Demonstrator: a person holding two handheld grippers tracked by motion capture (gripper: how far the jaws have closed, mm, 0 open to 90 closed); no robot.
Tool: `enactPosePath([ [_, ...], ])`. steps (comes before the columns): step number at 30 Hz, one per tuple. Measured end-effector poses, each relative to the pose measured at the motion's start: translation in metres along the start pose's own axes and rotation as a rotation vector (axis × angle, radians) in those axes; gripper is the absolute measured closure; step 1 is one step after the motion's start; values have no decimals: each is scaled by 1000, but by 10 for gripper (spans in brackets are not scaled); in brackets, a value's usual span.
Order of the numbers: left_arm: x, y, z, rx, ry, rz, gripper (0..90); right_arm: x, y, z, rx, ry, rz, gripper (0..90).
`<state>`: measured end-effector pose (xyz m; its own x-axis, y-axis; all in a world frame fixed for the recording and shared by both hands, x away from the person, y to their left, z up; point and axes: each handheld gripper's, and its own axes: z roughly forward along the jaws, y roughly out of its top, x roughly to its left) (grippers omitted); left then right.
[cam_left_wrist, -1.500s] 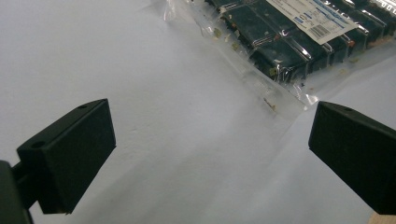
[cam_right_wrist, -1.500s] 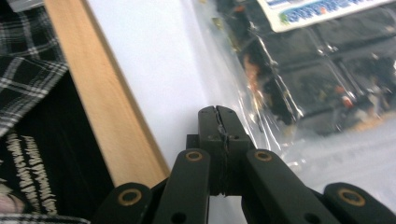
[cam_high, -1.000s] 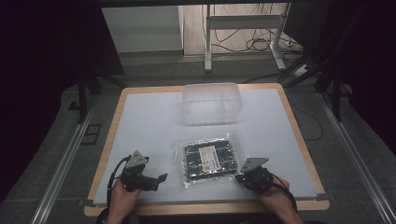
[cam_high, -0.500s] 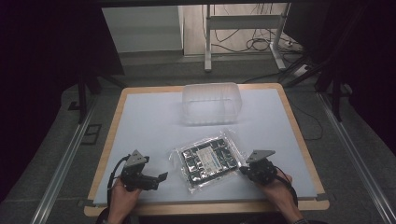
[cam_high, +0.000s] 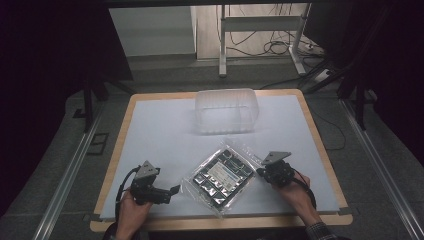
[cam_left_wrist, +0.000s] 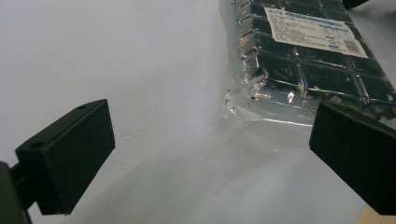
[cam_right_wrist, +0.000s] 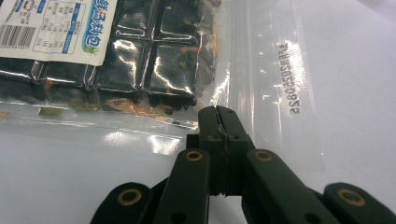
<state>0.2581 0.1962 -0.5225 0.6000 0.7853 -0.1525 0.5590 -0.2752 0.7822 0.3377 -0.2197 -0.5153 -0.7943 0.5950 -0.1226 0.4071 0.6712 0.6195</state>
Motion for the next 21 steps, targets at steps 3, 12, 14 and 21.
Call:
enactPosePath([
  [3, 1, 0, -1, -5, -1, -6, 0, 1, 0, -1, -2, -8, -5, 866],
  [12, 0, -1, -2, 0, 13, 13, 0, 3, 5, -10, -60, 21, 3, 729],
  [14, -1, -1, -1, 1, 16, 15, 0, 2, 6, -12, -57, 52, 26, 703],
  [21, -3, 0, 0, 14, 32, 44, 0, -16, 21, -16, -75, 100, 73, 682],
])
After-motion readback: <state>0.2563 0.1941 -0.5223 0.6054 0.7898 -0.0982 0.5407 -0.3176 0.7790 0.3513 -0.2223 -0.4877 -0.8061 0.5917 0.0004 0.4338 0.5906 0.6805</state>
